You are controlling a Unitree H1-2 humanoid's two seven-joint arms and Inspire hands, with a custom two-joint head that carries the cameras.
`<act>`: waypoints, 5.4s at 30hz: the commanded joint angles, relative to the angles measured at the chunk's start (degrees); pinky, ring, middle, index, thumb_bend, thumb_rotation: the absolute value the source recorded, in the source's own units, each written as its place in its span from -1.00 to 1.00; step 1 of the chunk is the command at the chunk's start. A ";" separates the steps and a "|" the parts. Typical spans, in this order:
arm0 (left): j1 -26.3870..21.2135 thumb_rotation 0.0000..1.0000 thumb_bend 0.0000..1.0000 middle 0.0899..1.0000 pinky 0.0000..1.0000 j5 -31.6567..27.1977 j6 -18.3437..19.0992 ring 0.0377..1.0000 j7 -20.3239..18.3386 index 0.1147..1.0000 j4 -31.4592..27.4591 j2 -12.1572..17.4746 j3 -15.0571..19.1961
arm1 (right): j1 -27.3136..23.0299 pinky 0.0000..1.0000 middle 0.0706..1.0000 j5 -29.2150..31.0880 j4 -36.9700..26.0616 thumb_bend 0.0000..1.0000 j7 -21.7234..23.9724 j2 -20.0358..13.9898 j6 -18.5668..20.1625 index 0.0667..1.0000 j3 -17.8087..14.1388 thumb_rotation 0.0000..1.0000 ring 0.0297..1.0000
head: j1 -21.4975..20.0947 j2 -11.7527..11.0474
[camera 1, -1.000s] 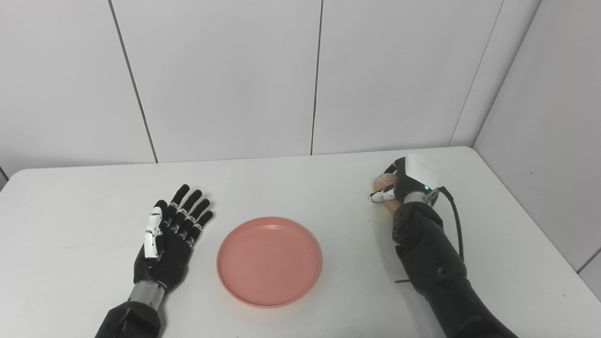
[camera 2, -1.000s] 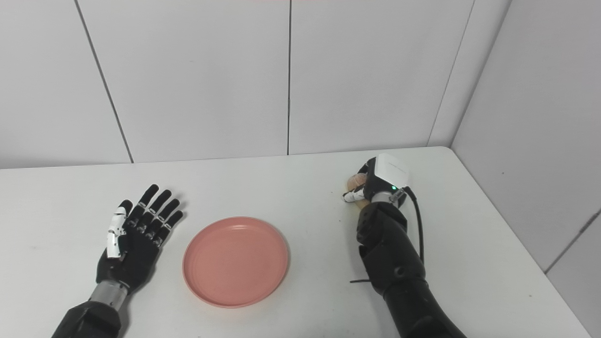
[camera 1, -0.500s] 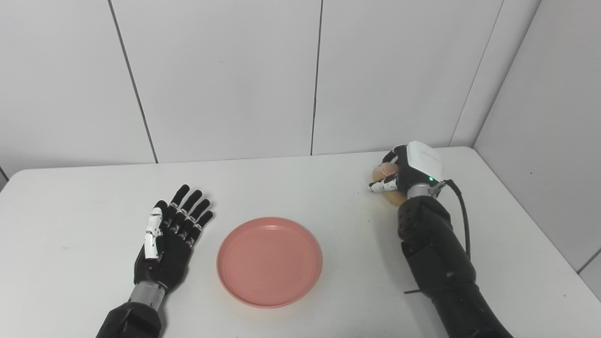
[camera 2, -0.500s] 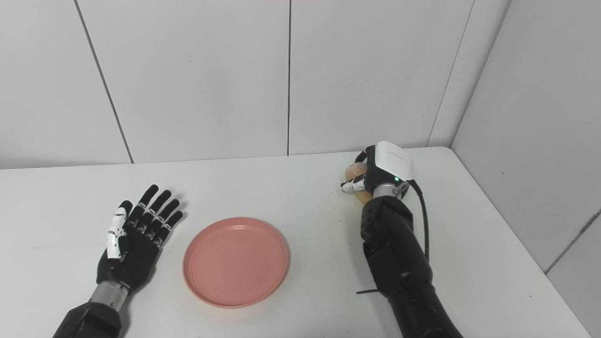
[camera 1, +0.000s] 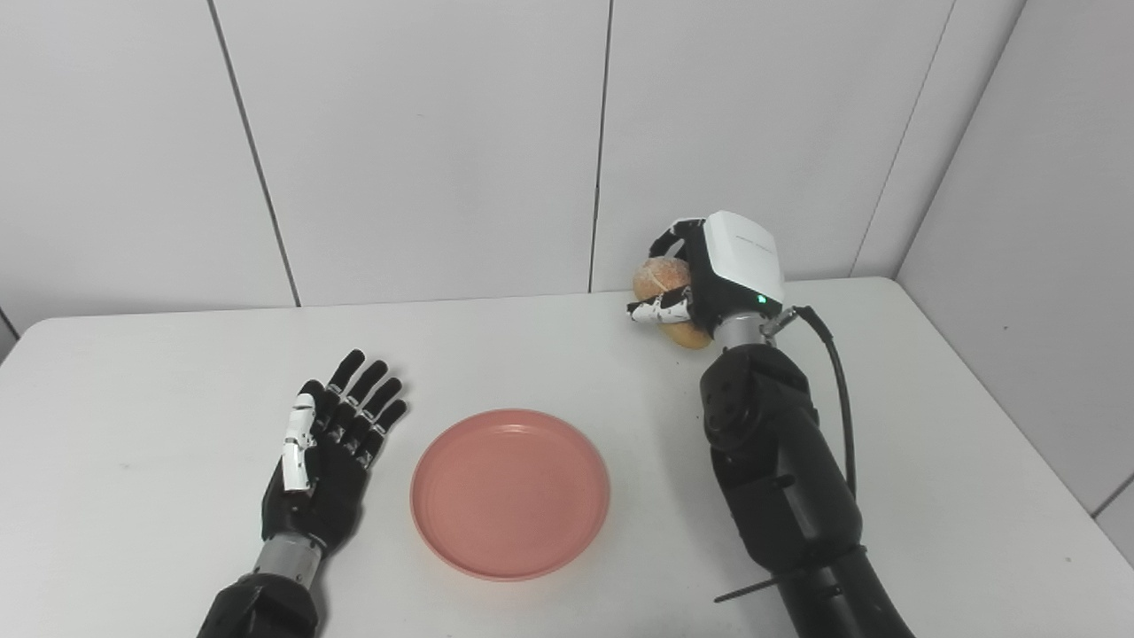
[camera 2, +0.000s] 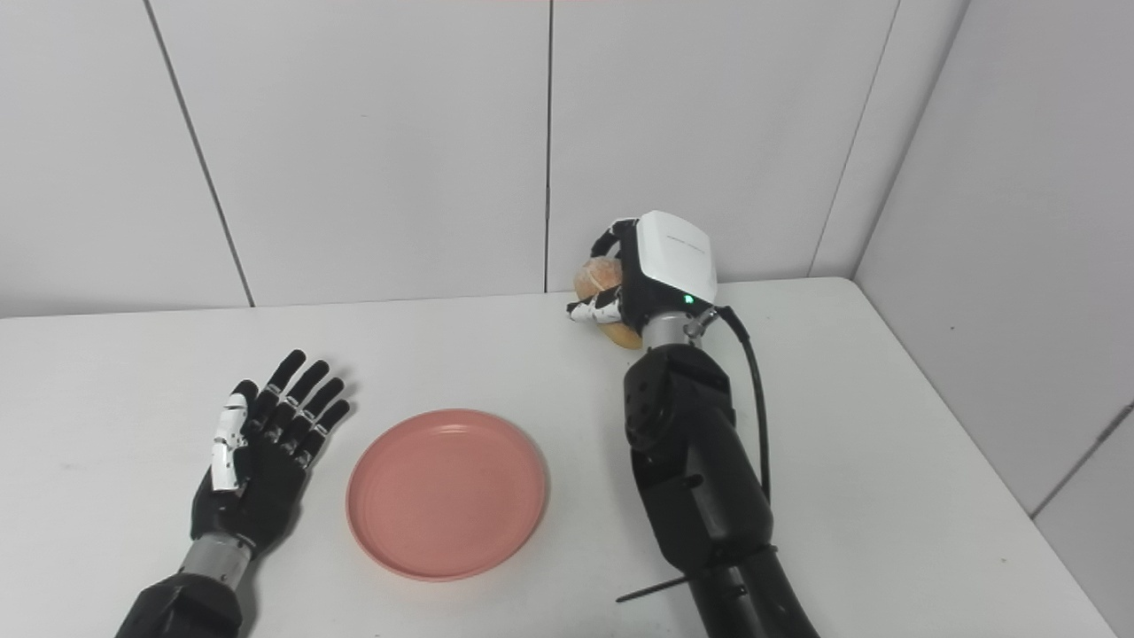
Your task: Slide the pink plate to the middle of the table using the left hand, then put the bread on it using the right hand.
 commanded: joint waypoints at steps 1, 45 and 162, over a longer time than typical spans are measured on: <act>2.21 1.00 -0.36 0.75 0.81 1.79 3.11 0.75 2.38 0.74 1.25 -0.49 -0.56 | -1.46 -0.54 -0.20 -1.05 -3.36 0.04 -0.65 0.16 -0.47 -0.03 2.16 -1.00 -0.40 | 0.15 0.04; 3.77 1.00 -0.32 0.65 0.66 8.73 3.36 0.65 10.62 0.61 -4.12 -7.55 -4.52 | 13.31 -0.58 -0.13 2.35 -11.71 0.05 3.60 3.69 -2.43 -0.10 19.52 -1.00 -0.48 | 19.46 4.39; 12.25 0.91 -0.25 0.88 0.96 19.19 -2.06 0.90 9.37 0.83 -13.73 -2.63 -8.86 | 33.21 0.84 0.92 43.68 -12.23 -0.02 -12.45 8.84 -21.53 0.91 -0.82 1.00 0.90 | 19.59 2.88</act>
